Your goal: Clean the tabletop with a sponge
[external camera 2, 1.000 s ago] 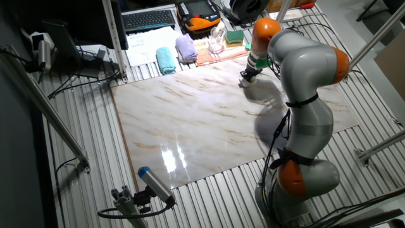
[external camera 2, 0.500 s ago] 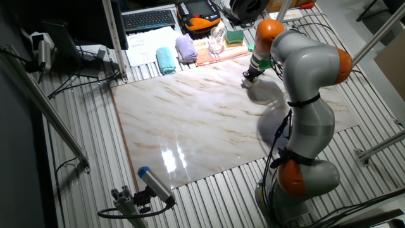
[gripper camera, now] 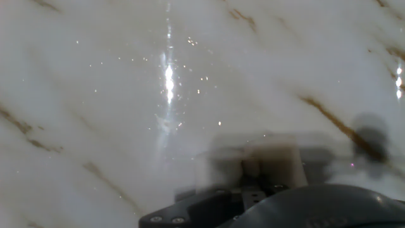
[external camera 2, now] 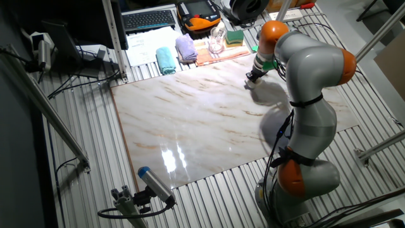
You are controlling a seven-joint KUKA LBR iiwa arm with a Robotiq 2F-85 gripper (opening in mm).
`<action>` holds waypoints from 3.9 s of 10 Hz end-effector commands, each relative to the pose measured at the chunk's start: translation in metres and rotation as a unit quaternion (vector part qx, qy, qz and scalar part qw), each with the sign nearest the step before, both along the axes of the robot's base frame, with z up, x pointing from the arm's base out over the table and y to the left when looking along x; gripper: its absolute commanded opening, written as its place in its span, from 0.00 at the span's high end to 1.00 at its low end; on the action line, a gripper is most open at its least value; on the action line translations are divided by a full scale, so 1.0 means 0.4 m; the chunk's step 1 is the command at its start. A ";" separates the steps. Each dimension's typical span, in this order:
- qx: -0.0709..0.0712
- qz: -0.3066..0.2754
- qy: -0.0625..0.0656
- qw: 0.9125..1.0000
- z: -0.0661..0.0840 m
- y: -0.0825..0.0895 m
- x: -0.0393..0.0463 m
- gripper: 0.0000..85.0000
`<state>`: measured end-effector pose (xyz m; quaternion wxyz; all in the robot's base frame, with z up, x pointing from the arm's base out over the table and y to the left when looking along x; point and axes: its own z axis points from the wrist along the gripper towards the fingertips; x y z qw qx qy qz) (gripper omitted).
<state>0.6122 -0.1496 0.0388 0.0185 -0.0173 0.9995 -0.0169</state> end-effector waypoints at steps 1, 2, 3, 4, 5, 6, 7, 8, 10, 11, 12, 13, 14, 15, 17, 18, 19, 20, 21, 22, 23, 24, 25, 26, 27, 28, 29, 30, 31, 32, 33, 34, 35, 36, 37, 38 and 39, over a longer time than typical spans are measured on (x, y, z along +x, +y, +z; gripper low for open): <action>-0.002 0.000 -0.001 1.000 0.012 -0.002 -0.001 1.00; -0.004 0.000 -0.001 1.000 0.018 -0.004 -0.006 1.00; -0.007 0.001 -0.001 1.000 0.018 -0.007 -0.009 1.00; -0.007 0.002 -0.002 1.000 0.013 -0.012 -0.011 1.00; -0.008 0.003 -0.003 1.000 0.007 -0.017 -0.013 1.00; -0.008 0.006 -0.005 1.000 0.000 -0.025 -0.019 1.00; -0.007 0.008 -0.006 1.000 -0.004 -0.033 -0.026 1.00; -0.006 0.011 -0.005 1.000 -0.005 -0.041 -0.033 1.00; -0.006 0.018 -0.008 1.000 -0.012 -0.062 -0.054 1.00; -0.006 0.020 -0.009 1.000 -0.016 -0.072 -0.064 1.00; -0.005 0.022 -0.010 1.000 -0.017 -0.081 -0.076 1.00; -0.004 0.023 -0.010 1.000 -0.013 -0.086 -0.083 1.00; -0.008 0.024 -0.008 1.000 0.000 -0.088 -0.090 1.00; -0.010 0.024 -0.005 1.000 0.012 -0.089 -0.098 1.00; -0.005 0.027 -0.002 1.000 0.017 -0.092 -0.106 1.00; -0.006 0.026 -0.006 1.000 0.004 -0.092 -0.099 1.00; -0.008 0.026 -0.011 1.000 -0.010 -0.093 -0.093 1.00; -0.005 0.026 -0.011 1.000 -0.018 -0.092 -0.089 1.00; -0.002 0.024 -0.010 1.000 -0.016 -0.087 -0.082 1.00; -0.005 0.021 -0.008 1.000 -0.011 -0.077 -0.070 1.00; -0.007 0.018 -0.008 1.000 -0.007 -0.069 -0.062 1.00; -0.005 0.019 -0.007 1.000 -0.005 -0.063 -0.055 1.00; -0.005 0.018 -0.006 1.000 -0.005 -0.058 -0.048 1.00; -0.005 0.017 -0.007 1.000 -0.007 -0.052 -0.041 1.00; -0.006 0.015 -0.007 1.000 -0.007 -0.046 -0.033 1.00; -0.005 0.014 -0.005 1.000 -0.007 -0.039 -0.026 1.00; -0.004 0.012 -0.005 1.000 -0.008 -0.033 -0.019 1.00; 0.002 0.007 -0.003 1.000 -0.011 -0.027 -0.012 1.00; 0.003 0.000 -0.003 1.000 -0.010 -0.025 -0.010 1.00; 0.007 -0.007 0.002 1.000 -0.007 -0.021 -0.006 1.00; 0.008 -0.011 0.006 1.000 -0.004 -0.013 0.000 1.00; 0.008 -0.016 0.010 1.000 0.000 -0.003 0.007 1.00; 0.009 -0.019 0.012 1.000 0.003 0.002 0.011 1.00; 0.012 -0.020 0.013 1.000 0.003 0.004 0.013 1.00; 0.011 -0.016 0.012 1.000 0.001 0.002 0.010 1.00; 0.011 -0.014 0.010 1.000 -0.005 -0.005 0.003 1.00; 0.012 -0.012 0.009 1.000 -0.008 -0.010 -0.003 1.00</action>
